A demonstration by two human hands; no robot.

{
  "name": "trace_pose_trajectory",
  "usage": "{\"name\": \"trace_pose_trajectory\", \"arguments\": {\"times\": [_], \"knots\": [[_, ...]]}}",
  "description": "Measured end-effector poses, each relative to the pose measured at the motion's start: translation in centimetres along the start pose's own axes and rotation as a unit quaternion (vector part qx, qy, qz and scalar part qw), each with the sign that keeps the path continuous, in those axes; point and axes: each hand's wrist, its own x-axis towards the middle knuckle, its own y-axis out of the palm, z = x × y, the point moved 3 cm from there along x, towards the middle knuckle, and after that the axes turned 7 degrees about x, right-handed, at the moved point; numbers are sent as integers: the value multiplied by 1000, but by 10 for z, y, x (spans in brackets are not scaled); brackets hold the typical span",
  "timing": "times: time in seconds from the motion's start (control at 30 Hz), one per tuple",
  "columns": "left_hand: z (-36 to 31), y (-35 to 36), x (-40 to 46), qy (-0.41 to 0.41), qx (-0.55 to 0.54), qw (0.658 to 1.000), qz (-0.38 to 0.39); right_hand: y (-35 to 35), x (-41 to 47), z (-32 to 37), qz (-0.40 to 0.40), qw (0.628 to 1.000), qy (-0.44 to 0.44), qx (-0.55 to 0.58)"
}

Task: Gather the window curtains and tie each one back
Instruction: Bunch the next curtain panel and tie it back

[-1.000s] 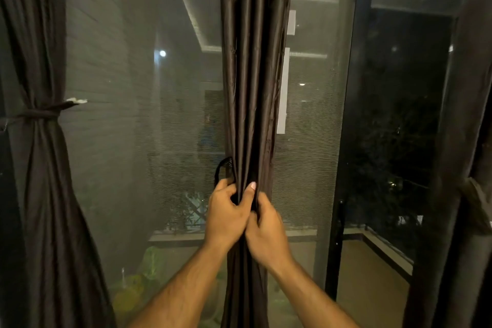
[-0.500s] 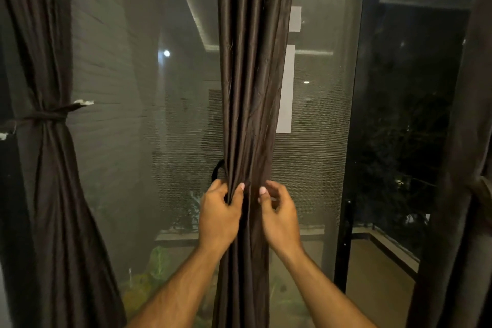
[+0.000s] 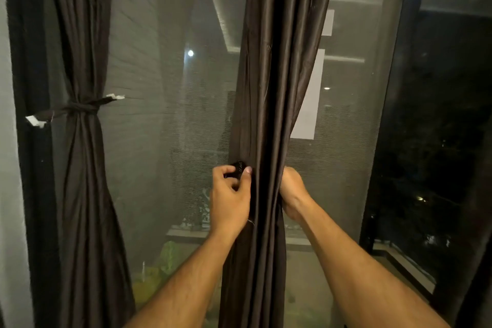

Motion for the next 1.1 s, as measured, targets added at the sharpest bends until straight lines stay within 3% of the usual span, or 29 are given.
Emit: {"name": "trace_pose_trajectory", "arguments": {"times": [0.17, 0.47, 0.6, 0.7, 0.9, 1.1], "knots": [[0, -4, 26, -22, 6, 997, 77, 13, 2, 9, 78, 996, -44, 22], [-10, -11, 34, -38, 19, 993, 111, 22, 11, 27, 117, 984, -132, -7], [-22, -11, 38, -31, 52, 986, 158, 22, 14, 33, 139, 983, -118, -17], [-30, -14, 38, -20, 58, 982, 181, 22, 19, 38, 183, 972, -119, -87], [-39, -9, 36, -10, 75, 981, 179, 19, 10, 50, 195, 943, -194, -190], [-37, -17, 26, 42, 126, 977, 164, 16, -2, 51, 195, 929, -224, -223]]}}
